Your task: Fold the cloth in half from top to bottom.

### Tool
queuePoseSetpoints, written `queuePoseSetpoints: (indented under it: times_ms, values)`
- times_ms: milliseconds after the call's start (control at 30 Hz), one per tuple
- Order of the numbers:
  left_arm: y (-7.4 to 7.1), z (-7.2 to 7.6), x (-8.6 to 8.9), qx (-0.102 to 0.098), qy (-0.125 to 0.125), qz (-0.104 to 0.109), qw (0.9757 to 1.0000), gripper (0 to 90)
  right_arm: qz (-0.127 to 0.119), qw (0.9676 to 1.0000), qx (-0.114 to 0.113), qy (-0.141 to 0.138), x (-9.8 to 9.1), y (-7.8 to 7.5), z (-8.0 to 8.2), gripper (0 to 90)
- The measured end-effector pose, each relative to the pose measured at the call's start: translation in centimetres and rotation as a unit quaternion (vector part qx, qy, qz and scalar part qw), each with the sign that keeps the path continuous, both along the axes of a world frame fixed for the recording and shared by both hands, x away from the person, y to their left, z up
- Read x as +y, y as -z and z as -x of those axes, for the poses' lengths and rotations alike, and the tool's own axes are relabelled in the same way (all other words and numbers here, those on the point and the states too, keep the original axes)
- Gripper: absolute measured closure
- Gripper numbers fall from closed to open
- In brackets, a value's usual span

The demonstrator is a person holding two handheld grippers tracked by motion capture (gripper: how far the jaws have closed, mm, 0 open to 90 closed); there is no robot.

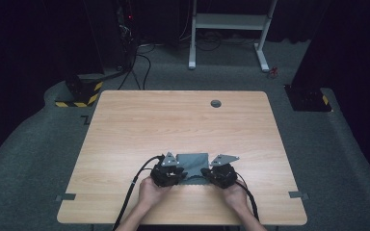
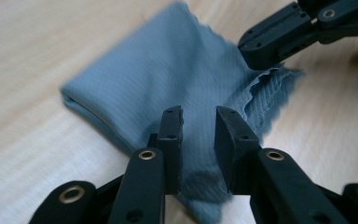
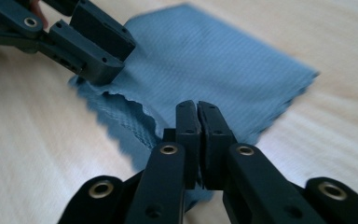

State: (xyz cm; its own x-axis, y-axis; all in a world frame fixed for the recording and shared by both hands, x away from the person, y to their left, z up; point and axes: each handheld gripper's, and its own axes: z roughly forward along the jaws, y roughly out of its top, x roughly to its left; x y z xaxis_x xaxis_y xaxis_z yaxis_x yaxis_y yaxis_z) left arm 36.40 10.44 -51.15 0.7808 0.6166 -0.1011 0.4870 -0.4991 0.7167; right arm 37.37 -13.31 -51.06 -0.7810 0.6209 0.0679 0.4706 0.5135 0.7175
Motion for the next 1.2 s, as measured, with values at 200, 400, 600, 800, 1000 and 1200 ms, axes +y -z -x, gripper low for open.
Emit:
queuePoseSetpoints:
  times_ms: [200,400,600,800,1000,1200]
  values:
    - [0.2,1.7,0.3,-0.012,0.011,-0.02,0.9997,68.8,0.013,0.9995,-0.02,-0.019,-1.0,0.8,2.4,81.2]
    - [-0.3,1.9,0.8,-0.035,-0.013,0.005,0.9993,64.8,0.001,0.9992,-0.038,-0.014,-1.1,0.2,2.9,80.8]
    - [0.5,0.6,0.2,-0.015,-0.028,0.0,0.9995,62.2,0.001,0.9995,-0.031,-0.006,0.3,0.4,1.6,80.1]
    - [0.5,1.9,1.1,-0.019,-0.013,-0.006,0.9997,60.1,0.028,0.9984,-0.041,-0.025,-0.1,0.8,2.7,74.2]
    - [-1.1,0.8,2.0,-0.018,-0.035,0.032,0.9987,58.3,-0.006,0.9994,-0.034,0.0,-0.8,-0.5,1.4,74.1]
    - [-1.5,-2.8,1.8,-0.015,-0.099,0.007,0.9949,58.0,-0.007,0.9981,-0.024,0.056,-0.4,-1.0,-2.5,74.3]
